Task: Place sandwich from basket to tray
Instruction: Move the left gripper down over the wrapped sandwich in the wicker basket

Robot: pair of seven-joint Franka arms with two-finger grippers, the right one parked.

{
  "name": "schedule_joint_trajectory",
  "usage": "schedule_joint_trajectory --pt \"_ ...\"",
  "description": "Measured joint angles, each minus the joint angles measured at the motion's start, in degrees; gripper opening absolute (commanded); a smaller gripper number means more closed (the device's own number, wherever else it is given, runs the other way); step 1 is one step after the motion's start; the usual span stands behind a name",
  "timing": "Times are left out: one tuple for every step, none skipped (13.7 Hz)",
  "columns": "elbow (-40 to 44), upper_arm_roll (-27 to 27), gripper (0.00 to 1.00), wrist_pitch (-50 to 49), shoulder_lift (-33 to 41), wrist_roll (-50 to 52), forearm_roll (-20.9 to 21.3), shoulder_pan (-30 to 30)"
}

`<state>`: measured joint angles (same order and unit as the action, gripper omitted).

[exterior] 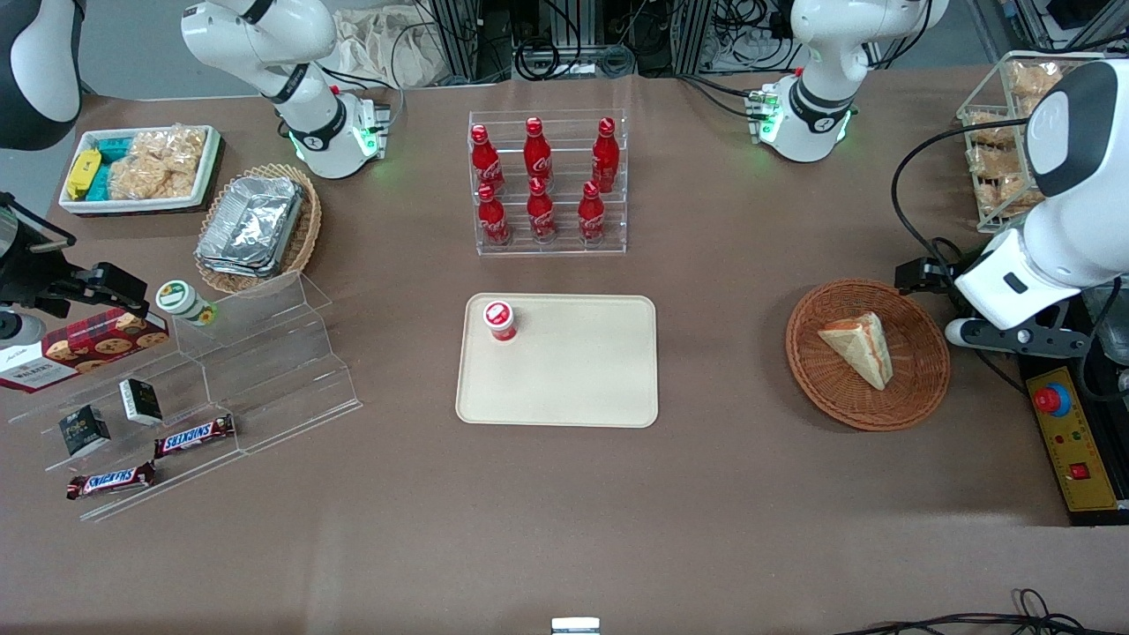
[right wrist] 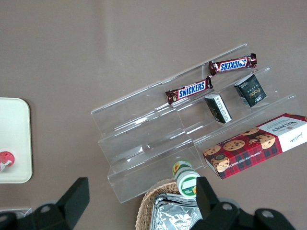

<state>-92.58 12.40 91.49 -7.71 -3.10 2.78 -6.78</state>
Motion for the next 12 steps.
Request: schedule_joint_trajectory --pt "0.0 0.0 1.00 0.0 0.0 0.0 0.3 0.0" --pt "0.0 0.0 1.00 0.0 0.0 0.0 0.4 0.0" --pt "0.0 0.2 1.00 0.0 0.0 0.0 0.4 0.0" --pt "0.1 0.7 1.00 0.0 0.0 0.0 0.4 0.0" --pt "0.1 1.2 1.00 -0.1 0.0 0.1 0.5 0.0" --pt "0.0 1.6 1.00 -0.4 0.0 1.0 0.5 0.0" --pt "-0.2 1.7 1.00 -0.7 0.0 3.2 0.5 0.0" --pt "-0.6 1.6 1.00 -0.9 -0.1 6.4 0.6 0.0" --pt "-1.4 1.6 1.00 -0.9 -0.1 9.8 0.7 0.0" --pt "-2.5 1.6 1.00 -0.5 -0.1 13.0 0.8 0.0" --pt "-4.0 1.7 1.00 1.1 0.1 15.7 0.9 0.0" --pt "-6.1 1.7 1.00 3.6 0.6 17.7 1.0 0.0"
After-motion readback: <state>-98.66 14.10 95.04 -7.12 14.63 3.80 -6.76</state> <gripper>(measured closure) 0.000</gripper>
